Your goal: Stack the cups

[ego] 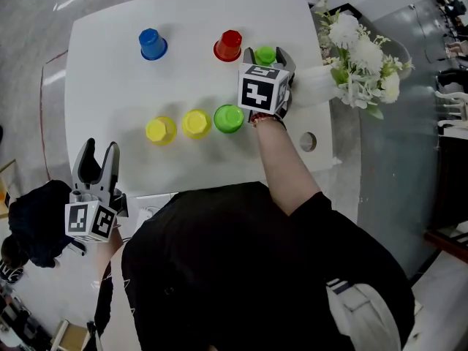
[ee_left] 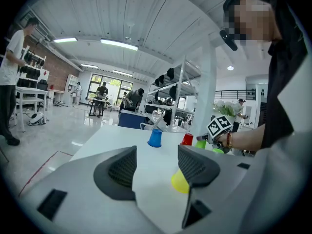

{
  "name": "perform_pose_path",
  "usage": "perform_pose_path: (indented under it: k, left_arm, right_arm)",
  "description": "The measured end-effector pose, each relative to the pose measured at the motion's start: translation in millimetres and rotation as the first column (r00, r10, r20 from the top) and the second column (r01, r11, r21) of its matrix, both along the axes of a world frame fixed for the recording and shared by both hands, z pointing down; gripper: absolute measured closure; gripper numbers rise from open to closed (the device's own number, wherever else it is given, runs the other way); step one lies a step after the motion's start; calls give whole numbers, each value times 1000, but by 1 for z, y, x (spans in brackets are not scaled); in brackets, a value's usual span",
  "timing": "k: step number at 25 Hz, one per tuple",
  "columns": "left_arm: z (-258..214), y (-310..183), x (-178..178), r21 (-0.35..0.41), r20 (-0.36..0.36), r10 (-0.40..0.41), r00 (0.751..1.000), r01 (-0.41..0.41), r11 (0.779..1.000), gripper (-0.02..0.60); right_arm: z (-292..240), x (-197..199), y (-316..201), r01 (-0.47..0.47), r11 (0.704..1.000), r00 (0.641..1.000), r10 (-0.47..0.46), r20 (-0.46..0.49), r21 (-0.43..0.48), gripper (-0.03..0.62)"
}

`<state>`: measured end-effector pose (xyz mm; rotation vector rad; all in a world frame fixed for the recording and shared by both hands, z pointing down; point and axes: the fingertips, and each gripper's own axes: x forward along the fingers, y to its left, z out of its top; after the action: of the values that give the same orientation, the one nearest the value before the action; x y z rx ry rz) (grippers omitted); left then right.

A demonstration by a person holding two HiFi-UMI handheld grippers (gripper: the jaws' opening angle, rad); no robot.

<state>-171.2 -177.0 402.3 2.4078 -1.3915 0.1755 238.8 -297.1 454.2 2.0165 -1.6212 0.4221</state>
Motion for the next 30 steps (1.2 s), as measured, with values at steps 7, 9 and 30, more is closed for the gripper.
perform_pose_path:
  k: [7,9,30]
  left_arm:
    - [-1,2,-2,-4,2,-7,1000,7,1000,305]
    - [0,2,-4,-5,2,-12,1000,12,1000,305]
    - [-10,-4,7,32,-21,30,999,-29,999,307]
  right_arm:
    - [5,1,-1,-5,1000,1000,5,-5,-14,324]
    - [7,2,-1,-3,1000,1000,3,-4,-18,335]
    - [-28,-5,21,5,999,995,-10,102,51,363]
